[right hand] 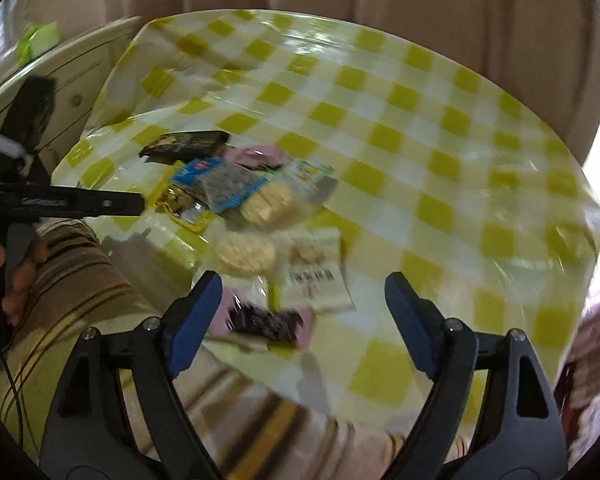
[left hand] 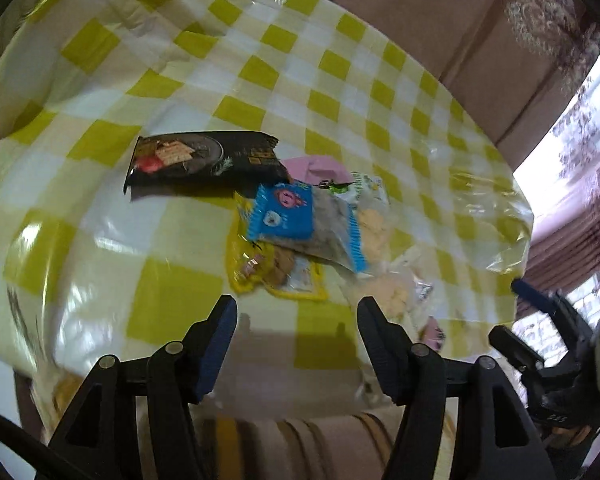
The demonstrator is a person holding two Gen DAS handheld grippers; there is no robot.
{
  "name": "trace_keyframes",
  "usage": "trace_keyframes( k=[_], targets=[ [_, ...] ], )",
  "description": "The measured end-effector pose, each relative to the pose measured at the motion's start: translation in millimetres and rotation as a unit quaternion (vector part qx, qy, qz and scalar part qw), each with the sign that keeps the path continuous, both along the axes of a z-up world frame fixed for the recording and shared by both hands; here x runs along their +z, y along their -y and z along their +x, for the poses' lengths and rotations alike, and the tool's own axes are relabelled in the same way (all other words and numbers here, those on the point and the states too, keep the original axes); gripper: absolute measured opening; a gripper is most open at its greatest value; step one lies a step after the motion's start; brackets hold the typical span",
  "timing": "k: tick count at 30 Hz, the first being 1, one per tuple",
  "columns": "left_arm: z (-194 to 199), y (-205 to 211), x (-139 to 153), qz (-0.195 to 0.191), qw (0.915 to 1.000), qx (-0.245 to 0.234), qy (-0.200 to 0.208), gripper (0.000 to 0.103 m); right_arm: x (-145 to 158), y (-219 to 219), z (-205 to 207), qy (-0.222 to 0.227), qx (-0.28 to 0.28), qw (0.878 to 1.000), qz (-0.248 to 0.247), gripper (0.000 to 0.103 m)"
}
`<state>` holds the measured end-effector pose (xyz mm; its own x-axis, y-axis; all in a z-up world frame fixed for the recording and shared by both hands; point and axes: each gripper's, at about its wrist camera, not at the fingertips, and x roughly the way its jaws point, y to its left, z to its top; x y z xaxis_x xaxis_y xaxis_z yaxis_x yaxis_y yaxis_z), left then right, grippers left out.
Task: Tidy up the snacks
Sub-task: 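Grasp the blue cartoon-face candy bag with the right tool while the left tool grasps a yellow pack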
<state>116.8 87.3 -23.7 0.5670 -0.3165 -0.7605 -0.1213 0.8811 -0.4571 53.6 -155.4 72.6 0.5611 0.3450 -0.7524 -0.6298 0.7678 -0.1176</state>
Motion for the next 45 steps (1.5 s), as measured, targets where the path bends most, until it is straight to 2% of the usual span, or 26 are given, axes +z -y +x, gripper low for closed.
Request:
trace_keyframes(
  k=[5, 9, 14, 16, 21, 25, 26, 28, 33, 38, 45],
  targets=[
    [15.4, -16.5, -12.9, 0.004, 0.9999, -0.002, -0.012, 0.063, -5.1, -38.6, 23.9, -0.005, 0.047, 0.999, -0.005, 0.086],
    [22.3, -20.1, -22.0, -0.009, 0.9995, -0.019, -0.021, 0.063, -17.0, -72.3, 42.5, -0.003, 0.091, 0.995, -0.027, 0.086],
    [23.2, -24.8, -26.3, -0.032, 0.9991, -0.021, -0.019, 0.063, -41.4, -108.2, 48.1, 0.031, 0.159, 0.981, -0.103, 0.086],
    [22.9, -26.7, -29.3, -0.041, 0.9987, -0.021, -0.02, 0.063, -48.7, -118.1, 47.2, 0.04, 0.193, 0.973, -0.123, 0.086],
    [22.6, -26.7, -30.3, -0.048, 0.9983, -0.027, -0.019, 0.063, -62.3, -131.8, 57.9, 0.062, 0.224, 0.96, -0.157, 0.085],
    [24.4, -26.6, -30.7, -0.05, 0.9981, -0.03, -0.02, 0.063, -72.3, -138.6, 64.1, 0.064, 0.244, 0.953, -0.167, 0.078],
    [24.6, -27.0, -31.0, -0.049, 0.9981, -0.03, -0.021, 0.063, -77.0, -139.6, 65.3, 0.063, 0.246, 0.952, -0.172, 0.064],
    [25.8, -27.1, -31.2, -0.048, 0.9981, -0.031, -0.021, 0.063, -83.6, -140.8, 68.0, 0.045, 0.244, 0.953, -0.172, 0.038],
    [33.9, -27.2, -31.3, -0.048, 0.9979, -0.037, -0.02, 0.063, -83.2, -132.6, 75.3, 0.028, 0.227, 0.965, -0.128, 0.036],
    [44.8, -20.6, -30.9, -0.04, 0.9973, -0.059, -0.018, 0.063, -83.3, -130.7, 75.6, 0.021, 0.218, 0.97, -0.108, 0.036],
    [60.4, 3.2, -26.3, 0.016, 0.9947, -0.099, -0.023, 0.062, -84.3, -127.6, 75.3, 0.011, 0.208, 0.974, -0.085, 0.035]
  ],
)
